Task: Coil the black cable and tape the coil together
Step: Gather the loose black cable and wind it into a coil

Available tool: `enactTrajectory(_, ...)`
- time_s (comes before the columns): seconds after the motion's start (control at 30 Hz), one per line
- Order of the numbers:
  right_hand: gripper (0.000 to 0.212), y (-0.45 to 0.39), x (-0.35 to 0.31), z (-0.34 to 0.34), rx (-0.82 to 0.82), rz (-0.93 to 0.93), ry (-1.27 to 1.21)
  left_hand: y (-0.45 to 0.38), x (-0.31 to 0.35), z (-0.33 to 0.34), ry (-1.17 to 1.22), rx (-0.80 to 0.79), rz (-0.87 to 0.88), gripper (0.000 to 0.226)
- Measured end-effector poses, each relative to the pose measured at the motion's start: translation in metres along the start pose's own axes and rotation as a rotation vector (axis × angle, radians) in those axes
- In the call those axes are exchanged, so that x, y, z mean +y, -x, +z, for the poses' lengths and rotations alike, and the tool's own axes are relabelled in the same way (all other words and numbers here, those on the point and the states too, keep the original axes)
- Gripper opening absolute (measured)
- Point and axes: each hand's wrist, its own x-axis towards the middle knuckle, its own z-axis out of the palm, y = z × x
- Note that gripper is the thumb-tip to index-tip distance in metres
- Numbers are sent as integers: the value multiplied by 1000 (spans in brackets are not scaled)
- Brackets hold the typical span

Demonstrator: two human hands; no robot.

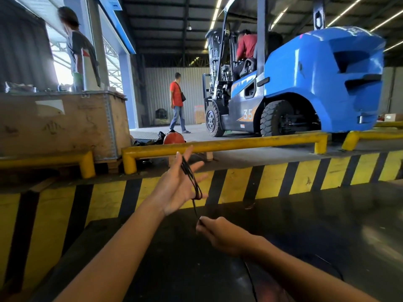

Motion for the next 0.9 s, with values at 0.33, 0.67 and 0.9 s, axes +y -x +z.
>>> enactTrajectory(0.33, 21, -13, 22, -88, 189, -99, 123, 22, -28, -61, -806, 56, -462, 52)
enactTrajectory(0.67, 19, -4, 29, 3, 287, 139, -242, 21, -27, -19, 4, -318, -433, 42)
enactTrajectory(0.9, 20, 15, -6, 40, -125, 61, -121, 10, -27, -23, -484, 174, -131, 46)
